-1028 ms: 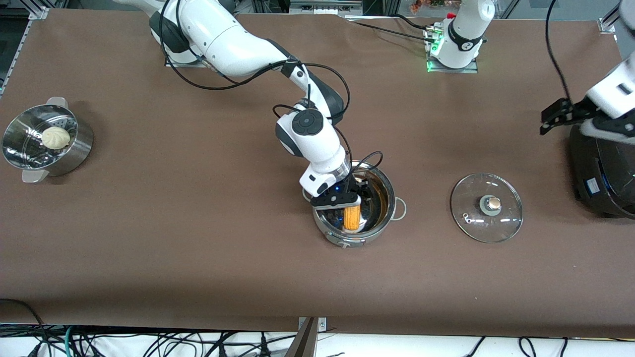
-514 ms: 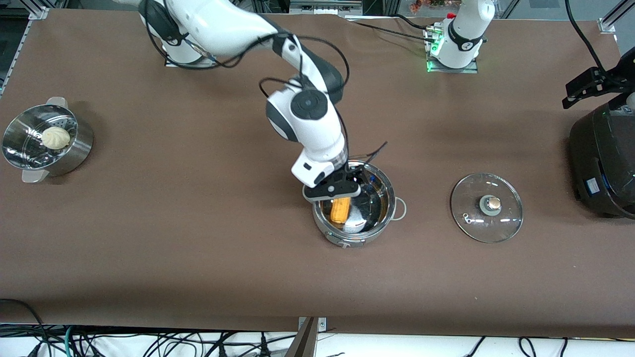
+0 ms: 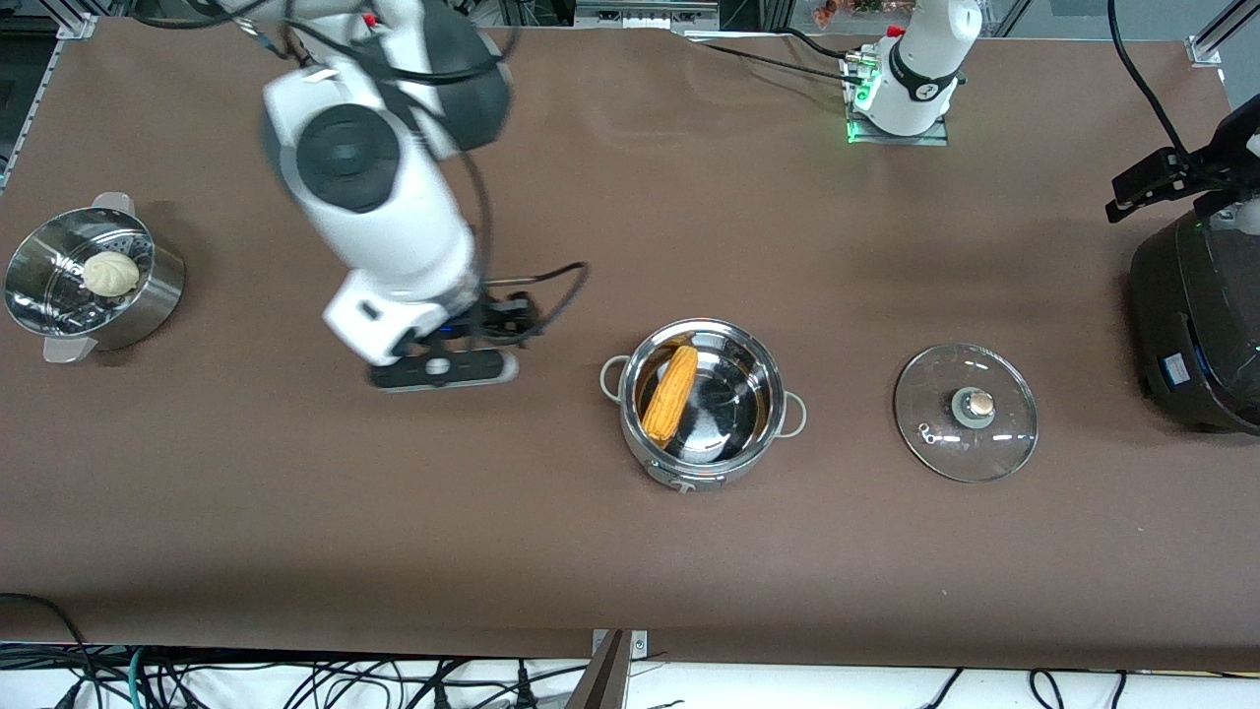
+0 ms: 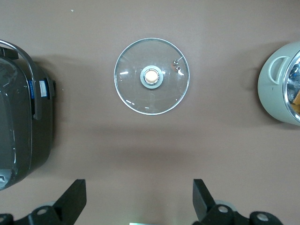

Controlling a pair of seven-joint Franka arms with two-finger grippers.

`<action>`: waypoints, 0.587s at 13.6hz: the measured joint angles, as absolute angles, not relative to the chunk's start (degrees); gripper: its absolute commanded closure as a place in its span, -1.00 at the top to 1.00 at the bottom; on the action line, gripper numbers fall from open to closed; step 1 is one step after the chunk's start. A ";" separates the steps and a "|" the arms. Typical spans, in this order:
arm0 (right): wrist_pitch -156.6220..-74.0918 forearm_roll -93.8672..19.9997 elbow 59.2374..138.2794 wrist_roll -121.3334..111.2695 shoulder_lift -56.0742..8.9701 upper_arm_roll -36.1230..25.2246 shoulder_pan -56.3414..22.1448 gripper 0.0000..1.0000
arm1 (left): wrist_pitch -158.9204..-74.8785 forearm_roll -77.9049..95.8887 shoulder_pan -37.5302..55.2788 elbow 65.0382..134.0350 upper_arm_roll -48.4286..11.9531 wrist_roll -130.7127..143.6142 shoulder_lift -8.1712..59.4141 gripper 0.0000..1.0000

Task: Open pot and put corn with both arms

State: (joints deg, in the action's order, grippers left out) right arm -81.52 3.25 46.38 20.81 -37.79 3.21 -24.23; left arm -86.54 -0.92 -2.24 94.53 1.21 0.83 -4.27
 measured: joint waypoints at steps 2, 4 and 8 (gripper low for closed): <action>-76.72 3.24 46.43 13.46 -36.30 2.88 -17.83 1.00 | -86.44 -0.92 -2.22 94.49 1.18 1.04 -4.26 1.00; -74.70 3.27 46.44 8.09 -35.60 2.78 -11.97 1.00 | -86.18 -0.92 -2.22 94.47 1.18 1.15 -4.25 1.00; -71.71 3.26 46.89 6.47 -33.30 2.68 -2.09 1.00 | -85.75 -0.92 -2.22 94.39 1.18 2.30 -4.23 1.00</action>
State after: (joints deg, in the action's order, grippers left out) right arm -71.71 3.26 46.89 6.47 -33.30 2.68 -2.09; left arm -85.75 -0.92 -2.22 94.39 1.18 2.30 -4.23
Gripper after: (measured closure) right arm 0.000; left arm 0.000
